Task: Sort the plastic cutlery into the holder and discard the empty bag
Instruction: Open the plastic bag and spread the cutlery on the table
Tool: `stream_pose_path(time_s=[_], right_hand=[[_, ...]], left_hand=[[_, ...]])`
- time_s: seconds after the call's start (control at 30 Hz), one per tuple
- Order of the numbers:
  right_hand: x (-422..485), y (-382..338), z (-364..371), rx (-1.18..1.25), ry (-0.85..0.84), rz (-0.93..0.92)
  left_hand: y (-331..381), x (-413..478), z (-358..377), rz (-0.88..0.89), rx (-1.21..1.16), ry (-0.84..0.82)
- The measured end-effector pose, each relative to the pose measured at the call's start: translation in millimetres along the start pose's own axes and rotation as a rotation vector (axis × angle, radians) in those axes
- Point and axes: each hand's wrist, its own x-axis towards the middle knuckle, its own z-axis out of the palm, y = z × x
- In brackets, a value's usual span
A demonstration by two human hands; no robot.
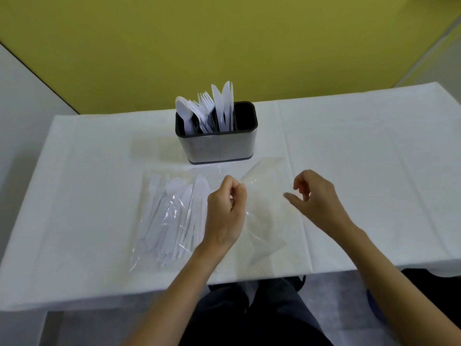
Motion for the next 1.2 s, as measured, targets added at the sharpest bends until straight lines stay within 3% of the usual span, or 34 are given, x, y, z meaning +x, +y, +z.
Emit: stream_pose_path(time_s=[0.1,0.17,0.27,0.33,0.47,0.6,0.8,0.93,1.1,1.2], right_hand=[[-1,-21,-5,0.025,-0.188,-0.290],[5,-24,10,0.051,-0.375,-0.287],[16,-16,35,0.510,-0.648,0.177],[20,-8,47,0.802,-0.706,0.415],[19,-13,56,1.073,-0.736,0.572],[20,-25,62,1.219,-0.773,0.661],[28,-43,76,1.195,-0.784,0.781],[35,-57,85,1.005,-0.829,0.797],[41,-75,93,0.571,-0.954,0.530],[38,-84,102,0.426,-0.938,0.355]], left_hand=[[2,0,6,0.024,-0.015,-0.042],[0,-2,8,0.061,0.042,-0.085],[-10,-3,2,0.090,0.253,-0.025],[-22,1,-9,0.070,0.318,0.095],[-71,9,-52,0.084,0.459,0.251],[-123,4,-97,0.004,0.705,0.186],[-153,-4,-113,-0.056,0.828,0.054],[-155,-5,-110,-0.071,0.843,0.066],[-157,-5,-111,-0.066,0.789,0.078],[-158,-6,-111,-0.065,0.749,0.096]])
